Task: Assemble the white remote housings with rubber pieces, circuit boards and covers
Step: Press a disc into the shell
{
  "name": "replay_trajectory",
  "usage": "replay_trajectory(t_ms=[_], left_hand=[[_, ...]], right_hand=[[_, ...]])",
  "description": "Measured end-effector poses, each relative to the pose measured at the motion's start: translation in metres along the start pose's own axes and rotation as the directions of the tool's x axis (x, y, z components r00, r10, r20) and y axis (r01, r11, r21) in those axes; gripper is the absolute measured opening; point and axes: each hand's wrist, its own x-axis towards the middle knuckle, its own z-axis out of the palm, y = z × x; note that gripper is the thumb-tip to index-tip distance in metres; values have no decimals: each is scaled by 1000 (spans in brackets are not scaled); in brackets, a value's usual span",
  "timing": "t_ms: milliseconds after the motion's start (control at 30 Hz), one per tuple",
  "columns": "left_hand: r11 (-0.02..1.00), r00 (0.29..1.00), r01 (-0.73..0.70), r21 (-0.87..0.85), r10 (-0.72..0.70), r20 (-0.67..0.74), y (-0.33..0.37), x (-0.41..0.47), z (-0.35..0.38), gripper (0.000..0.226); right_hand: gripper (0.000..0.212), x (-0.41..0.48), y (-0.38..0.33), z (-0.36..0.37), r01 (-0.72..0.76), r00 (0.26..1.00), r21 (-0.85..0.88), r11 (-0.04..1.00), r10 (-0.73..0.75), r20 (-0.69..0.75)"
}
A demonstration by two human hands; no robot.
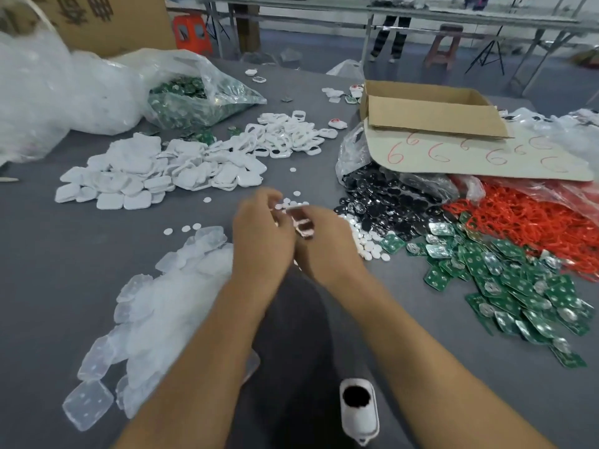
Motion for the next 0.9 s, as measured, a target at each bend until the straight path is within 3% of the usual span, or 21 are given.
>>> replay_trajectory(t_ms=[167, 267, 367, 467, 533, 600, 700, 800, 900], left_hand=[[922, 997, -48, 383, 24, 67, -20, 86, 22, 34], [868, 995, -79, 490, 38, 93, -21, 96, 31, 35], [907, 992, -123, 403, 96, 85, -2, 80, 36, 37], [925, 961, -257, 281, 214, 175, 32, 24, 45, 34], [908, 897, -392, 148, 342, 280, 54, -31, 52, 28], [906, 822, -424, 3, 384, 421, 65, -84, 52, 32], [932, 766, -356, -74, 336, 548, 57, -115, 51, 39], [969, 829, -236, -67, 237, 507, 42, -111, 52, 35], [973, 819, -224, -59, 220, 530, 44, -99, 56, 31]], right_hand=[[29, 94, 4, 34, 60, 994, -364, 929, -21, 111], [27, 113, 8, 39, 143, 981, -480, 866, -59, 184], [20, 89, 13, 18, 127, 990, -454, 882, -87, 108], [23, 26, 24, -23, 87, 996, -280, 956, -77, 44], [26, -33, 31, -57, 8, 1000, -186, 983, -12, -21], [30, -88, 39, -86, -61, 998, -241, 968, 51, -47], [33, -136, 66, -123, -197, 972, -379, 904, 131, -194], [45, -142, 101, -150, -399, 910, -476, 783, 273, -312], [54, -134, 117, -157, -485, 874, -559, 673, 347, -341]])
